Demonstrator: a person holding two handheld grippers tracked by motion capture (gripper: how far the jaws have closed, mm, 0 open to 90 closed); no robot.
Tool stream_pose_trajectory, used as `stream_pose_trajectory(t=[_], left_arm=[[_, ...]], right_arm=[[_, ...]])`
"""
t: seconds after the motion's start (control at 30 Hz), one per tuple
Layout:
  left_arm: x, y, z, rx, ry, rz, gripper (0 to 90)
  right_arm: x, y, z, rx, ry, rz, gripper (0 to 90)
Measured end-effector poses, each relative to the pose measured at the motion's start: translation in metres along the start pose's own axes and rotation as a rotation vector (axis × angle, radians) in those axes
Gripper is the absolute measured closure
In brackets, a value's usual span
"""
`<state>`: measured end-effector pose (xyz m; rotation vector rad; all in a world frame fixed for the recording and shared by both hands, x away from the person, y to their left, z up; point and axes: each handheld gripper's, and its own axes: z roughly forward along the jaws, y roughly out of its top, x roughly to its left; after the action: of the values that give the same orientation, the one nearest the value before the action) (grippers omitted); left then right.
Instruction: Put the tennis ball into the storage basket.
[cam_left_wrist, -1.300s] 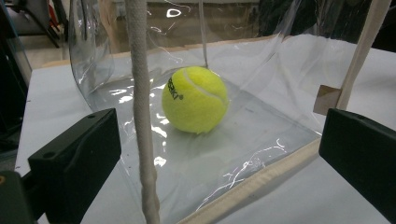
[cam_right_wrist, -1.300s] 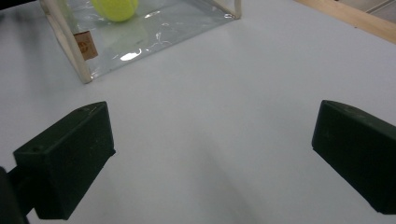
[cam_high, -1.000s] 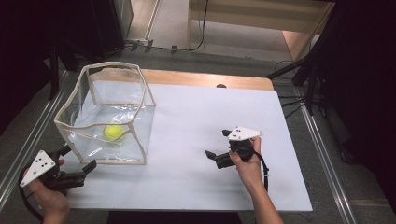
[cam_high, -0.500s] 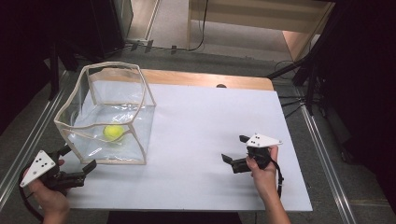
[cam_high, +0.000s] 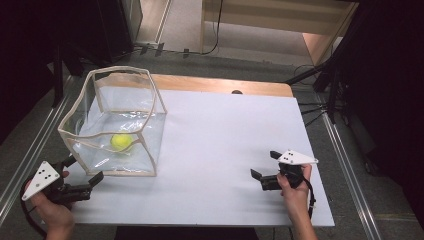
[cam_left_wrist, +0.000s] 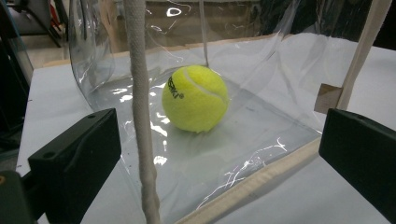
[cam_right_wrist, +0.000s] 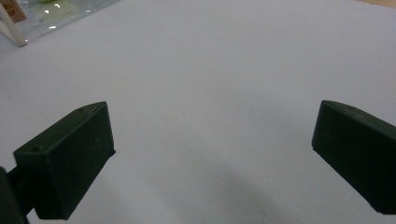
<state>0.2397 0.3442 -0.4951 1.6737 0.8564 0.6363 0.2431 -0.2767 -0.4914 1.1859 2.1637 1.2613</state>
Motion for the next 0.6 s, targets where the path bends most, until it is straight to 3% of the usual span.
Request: stream_pose_trajectory(t=[0.6], left_arm=[[0.000, 0.000, 0.000, 0.003, 0.000, -0.001, 0.0]], right_arm=[[-0.020, -0.026, -0.030, -0.012, -0.072, 0.065, 0.0]])
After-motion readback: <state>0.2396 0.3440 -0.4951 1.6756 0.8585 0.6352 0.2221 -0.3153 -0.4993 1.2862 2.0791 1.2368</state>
